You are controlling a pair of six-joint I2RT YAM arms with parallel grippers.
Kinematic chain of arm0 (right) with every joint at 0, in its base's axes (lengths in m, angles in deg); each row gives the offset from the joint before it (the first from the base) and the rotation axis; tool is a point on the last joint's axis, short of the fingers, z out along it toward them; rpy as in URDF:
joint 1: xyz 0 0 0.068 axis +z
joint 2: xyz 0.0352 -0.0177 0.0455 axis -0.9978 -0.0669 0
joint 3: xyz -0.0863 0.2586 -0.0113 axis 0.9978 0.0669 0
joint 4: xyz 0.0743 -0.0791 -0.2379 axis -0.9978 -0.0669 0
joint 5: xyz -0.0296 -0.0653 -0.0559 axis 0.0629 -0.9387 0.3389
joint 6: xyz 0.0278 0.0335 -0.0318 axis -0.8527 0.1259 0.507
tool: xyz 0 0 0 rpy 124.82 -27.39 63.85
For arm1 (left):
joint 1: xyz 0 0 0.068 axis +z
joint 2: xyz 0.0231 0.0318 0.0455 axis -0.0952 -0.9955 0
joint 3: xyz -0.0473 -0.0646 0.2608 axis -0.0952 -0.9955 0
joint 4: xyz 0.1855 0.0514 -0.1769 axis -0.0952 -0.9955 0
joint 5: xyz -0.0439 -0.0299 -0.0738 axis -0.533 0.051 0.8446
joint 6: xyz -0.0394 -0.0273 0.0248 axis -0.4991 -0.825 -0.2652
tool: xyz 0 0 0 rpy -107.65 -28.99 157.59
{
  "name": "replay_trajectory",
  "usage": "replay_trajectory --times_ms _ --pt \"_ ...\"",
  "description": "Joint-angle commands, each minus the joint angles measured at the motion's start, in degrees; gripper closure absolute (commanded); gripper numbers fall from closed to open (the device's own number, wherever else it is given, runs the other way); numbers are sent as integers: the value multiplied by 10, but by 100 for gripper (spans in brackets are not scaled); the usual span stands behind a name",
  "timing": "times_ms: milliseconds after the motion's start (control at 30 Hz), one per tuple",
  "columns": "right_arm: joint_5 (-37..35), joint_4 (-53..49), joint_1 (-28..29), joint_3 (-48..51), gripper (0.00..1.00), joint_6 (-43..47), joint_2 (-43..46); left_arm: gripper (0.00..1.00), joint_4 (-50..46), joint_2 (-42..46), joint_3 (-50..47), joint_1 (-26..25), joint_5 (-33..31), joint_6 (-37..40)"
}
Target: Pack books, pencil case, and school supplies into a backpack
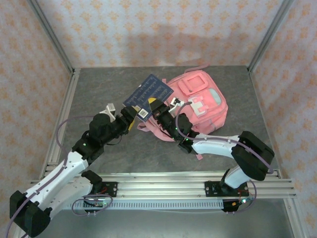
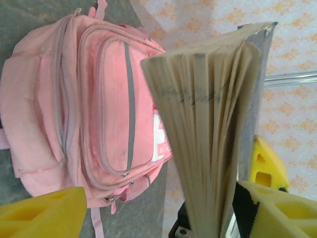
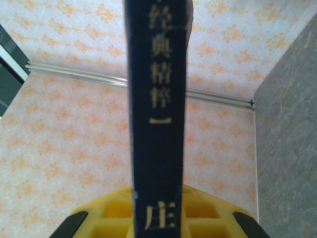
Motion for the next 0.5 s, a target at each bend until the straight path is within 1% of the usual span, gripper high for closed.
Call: replay_trajectory --times_ms 0,33,100,167,267,367,467 --pt "-14 68 16 6 100 -4 18 26 64 -18 29 -7 -38 17" --pt "-16 68 18 7 100 -4 18 27 74 -23 31 -9 -39 16" --pt "-25 70 22 10 100 -3 19 34 85 -36 38 -16 -40 15" --pt "-31 74 24 12 100 -2 18 44 86 -47 44 -25 -43 13" --pt "-45 88 29 18 100 -7 12 55 102 -58 41 -39 -45 3" --pt "-59 121 36 25 100 -8 -1 63 109 -63 37 -54 -50 5" --pt "-70 123 39 27 100 -5 -6 72 108 -57 31 -64 -62 3"
